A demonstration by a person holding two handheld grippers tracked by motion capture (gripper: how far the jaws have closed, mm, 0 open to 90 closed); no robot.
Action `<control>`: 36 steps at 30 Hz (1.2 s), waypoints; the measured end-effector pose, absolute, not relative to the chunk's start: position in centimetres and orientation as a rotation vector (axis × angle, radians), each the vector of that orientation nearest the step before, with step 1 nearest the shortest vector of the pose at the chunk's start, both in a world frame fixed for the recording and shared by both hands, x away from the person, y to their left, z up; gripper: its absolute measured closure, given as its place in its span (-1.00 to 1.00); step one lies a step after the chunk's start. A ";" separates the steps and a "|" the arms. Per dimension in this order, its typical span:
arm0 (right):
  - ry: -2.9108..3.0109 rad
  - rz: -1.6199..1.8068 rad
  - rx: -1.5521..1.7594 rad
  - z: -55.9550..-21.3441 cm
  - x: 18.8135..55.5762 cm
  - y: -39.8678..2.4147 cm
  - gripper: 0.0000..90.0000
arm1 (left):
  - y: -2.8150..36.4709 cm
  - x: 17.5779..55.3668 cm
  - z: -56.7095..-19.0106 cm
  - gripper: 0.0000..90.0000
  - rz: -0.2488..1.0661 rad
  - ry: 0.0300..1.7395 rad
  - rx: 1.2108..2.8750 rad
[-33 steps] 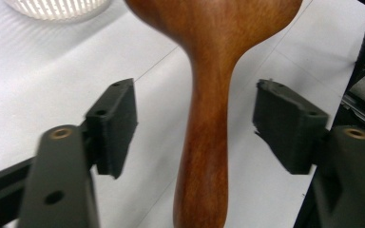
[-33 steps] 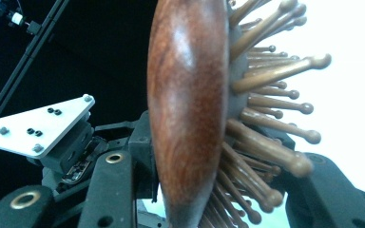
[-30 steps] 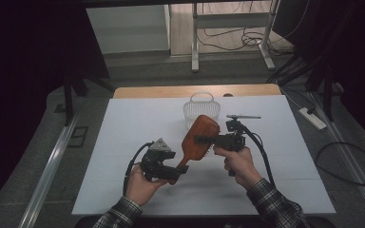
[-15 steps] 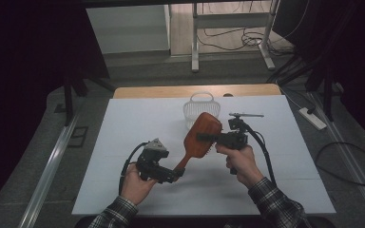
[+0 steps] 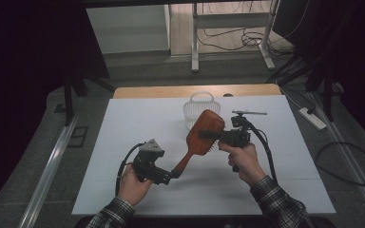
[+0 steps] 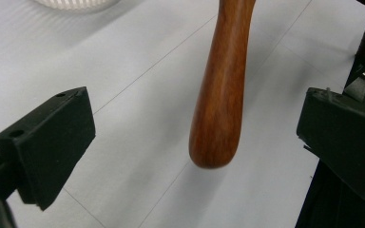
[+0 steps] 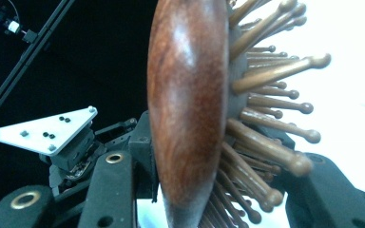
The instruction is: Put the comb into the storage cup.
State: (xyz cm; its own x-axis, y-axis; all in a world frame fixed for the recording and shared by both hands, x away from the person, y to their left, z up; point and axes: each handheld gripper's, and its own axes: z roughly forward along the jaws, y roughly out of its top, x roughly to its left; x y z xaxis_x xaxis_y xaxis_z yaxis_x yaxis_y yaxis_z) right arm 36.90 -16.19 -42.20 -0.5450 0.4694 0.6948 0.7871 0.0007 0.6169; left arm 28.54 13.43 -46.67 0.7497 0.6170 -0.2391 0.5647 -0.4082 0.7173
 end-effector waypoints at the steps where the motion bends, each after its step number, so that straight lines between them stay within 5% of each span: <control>1: -1.990 -1.563 -1.310 -42.1 36.9 -16.3 0.17 | 13.5 28.5 -46.7 -1.00 0.085 0.881 2.111; 36: -1.970 -1.667 -1.373 -40.5 39.0 -17.6 0.17 | 17.4 26.8 -47.0 -1.00 0.112 0.908 2.075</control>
